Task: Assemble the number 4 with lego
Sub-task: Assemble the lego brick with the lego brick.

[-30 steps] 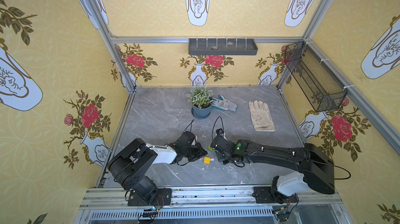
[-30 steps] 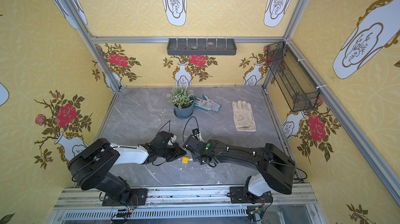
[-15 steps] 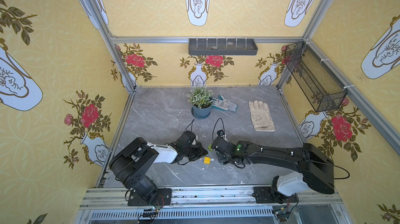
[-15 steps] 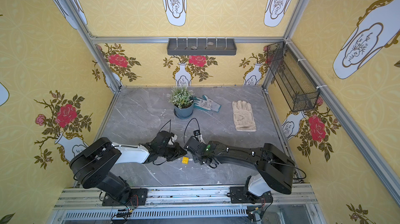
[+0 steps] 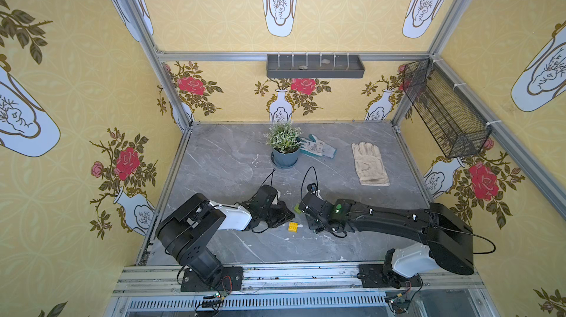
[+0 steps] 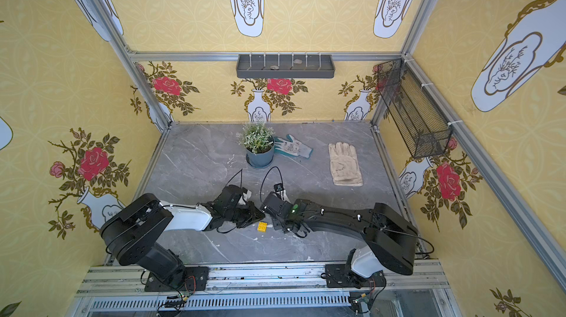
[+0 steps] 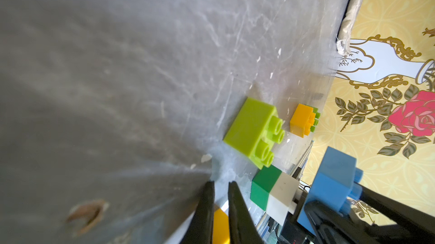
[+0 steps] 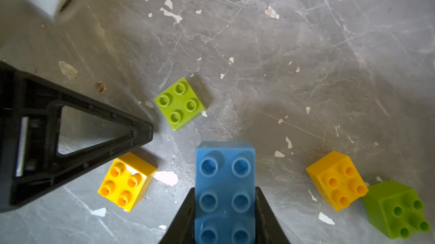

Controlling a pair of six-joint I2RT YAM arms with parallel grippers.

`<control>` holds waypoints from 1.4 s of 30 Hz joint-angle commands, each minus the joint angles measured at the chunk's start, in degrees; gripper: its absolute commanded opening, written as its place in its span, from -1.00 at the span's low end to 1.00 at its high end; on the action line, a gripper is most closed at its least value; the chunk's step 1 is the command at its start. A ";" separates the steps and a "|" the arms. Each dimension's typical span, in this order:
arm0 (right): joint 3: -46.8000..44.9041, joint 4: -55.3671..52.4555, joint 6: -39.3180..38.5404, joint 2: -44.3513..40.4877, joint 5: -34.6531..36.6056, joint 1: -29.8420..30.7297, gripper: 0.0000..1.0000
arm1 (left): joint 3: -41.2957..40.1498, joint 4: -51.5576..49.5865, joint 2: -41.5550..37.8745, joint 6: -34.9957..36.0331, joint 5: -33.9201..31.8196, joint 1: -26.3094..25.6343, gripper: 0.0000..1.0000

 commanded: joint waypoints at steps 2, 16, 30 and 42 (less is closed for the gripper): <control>-0.61 1.52 0.91 0.21 -0.65 0.08 -0.98 | -0.76 -7.22 0.91 0.29 -2.69 0.01 -0.67; -1.30 1.74 1.61 1.18 -0.23 0.79 -1.00 | -1.10 -6.54 1.24 -0.01 -2.63 0.01 -0.67; -1.26 0.42 3.43 -0.88 1.20 1.45 -1.00 | -1.03 -6.41 1.85 0.01 -2.52 0.01 -0.68; -0.34 -0.06 2.60 -0.65 1.69 1.40 -1.00 | -1.02 -6.22 2.09 0.01 -2.34 0.01 -0.68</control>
